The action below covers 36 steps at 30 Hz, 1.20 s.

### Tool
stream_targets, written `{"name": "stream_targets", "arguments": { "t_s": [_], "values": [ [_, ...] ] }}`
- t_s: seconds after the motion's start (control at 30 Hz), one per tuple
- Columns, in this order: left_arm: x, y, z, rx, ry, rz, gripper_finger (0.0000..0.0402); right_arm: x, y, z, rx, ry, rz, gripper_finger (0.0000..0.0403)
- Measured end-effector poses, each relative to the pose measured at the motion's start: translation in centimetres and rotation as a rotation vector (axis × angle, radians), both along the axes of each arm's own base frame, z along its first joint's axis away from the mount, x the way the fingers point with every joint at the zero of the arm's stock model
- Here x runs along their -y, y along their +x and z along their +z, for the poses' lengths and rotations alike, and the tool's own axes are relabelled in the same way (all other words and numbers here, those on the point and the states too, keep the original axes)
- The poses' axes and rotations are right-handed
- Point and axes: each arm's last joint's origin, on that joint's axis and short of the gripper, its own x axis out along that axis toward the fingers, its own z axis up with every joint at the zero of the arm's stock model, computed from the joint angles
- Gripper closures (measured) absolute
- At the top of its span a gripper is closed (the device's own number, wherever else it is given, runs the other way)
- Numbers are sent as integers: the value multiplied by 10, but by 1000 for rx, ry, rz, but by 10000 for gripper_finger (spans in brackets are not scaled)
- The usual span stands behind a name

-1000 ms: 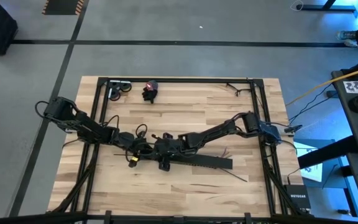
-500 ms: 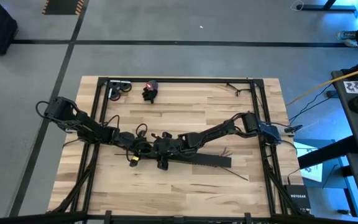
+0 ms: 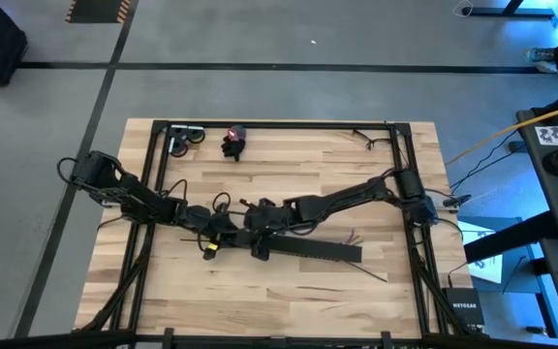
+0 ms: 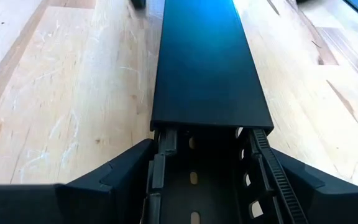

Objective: Ziptie cables
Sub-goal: Close the black cable duct with the cable duct cover

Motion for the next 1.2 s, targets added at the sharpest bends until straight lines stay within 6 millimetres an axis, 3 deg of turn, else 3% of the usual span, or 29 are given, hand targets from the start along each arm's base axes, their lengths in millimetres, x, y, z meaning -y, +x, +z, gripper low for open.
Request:
{"name": "stream_targets", "arguments": {
  "t_s": [0.2,0.4,0.7,1.03,1.2],
  "values": [
    [0,0,0,-2,2,2,164,-7,-15,5,-112,-11,13,109],
    [0,-1,-1,-4,1,4,164,-20,-15,-8,-140,-27,34,169],
    [0,-1,-1,-8,-6,9,164,-17,-13,-16,-144,-82,8,236],
    [0,-2,-2,-13,9,0,164,-19,3,-40,-65,-72,27,391],
    [0,-2,-2,-13,8,1,164,-11,10,-41,2,-56,-32,386]
  ]
}}
